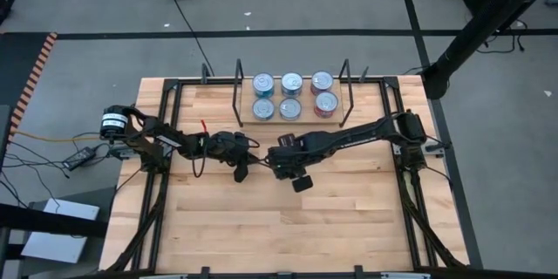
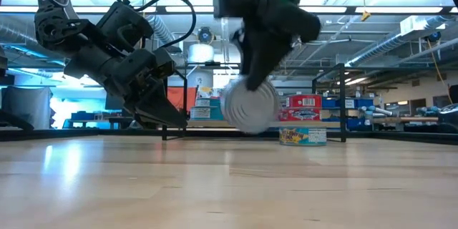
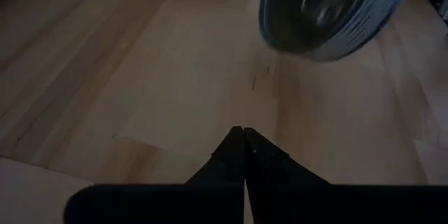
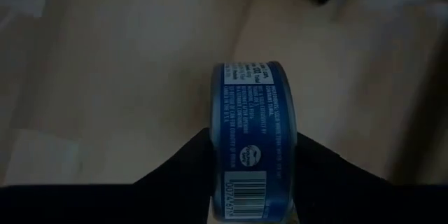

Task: Stack canned seafood by type on shelf
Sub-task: Stack the blue tuna can on top of the blue tuna can on the shelf

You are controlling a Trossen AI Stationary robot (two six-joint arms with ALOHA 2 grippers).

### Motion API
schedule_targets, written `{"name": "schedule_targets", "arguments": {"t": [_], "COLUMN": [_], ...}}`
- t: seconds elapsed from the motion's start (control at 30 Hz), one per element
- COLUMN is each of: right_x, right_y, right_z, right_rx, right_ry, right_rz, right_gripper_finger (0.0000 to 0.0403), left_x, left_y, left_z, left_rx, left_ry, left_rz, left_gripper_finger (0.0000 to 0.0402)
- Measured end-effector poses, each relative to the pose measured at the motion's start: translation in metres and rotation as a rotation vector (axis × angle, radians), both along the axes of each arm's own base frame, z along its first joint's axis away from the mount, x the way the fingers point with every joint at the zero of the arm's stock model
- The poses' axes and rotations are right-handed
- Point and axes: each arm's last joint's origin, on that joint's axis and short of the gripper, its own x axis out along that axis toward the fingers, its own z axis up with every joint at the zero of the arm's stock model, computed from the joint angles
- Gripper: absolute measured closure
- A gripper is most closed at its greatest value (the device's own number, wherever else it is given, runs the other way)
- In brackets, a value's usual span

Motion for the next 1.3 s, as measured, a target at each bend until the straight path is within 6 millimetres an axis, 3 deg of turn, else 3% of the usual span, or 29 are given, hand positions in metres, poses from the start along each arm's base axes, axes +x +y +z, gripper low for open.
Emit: {"name": "schedule_targets", "arguments": {"t": [0.37,0.73,0.97,1.3], "right_x": [-0.017,-0.016,-0.016,-0.022], "right_y": [-0.020,-0.067,-0.101,-0.123], "right_z": [0.062,0.078,0.066,0.024], "right_rx": [-0.231,-0.497,-0.560,-0.599], "right_ry": [-0.188,-0.215,-0.193,-0.160], "right_rz": [-0.085,-0.098,-0.085,-0.052], "right_gripper_finger": [0.0253,0.0253,0.0253,0.0253], "left_x": [0.001,0.003,0.003,0.003], "left_y": [0.001,0.002,0.003,0.003], "left_z": [0.001,0.005,0.005,0.005], "left_rx": [0.025,0.042,0.048,0.049], "left_ry": [-0.016,-0.054,-0.054,-0.055], "left_rz": [0.040,0.066,0.076,0.079], "left_gripper_finger": [0.0398,0.0398,0.0398,0.0398]}}
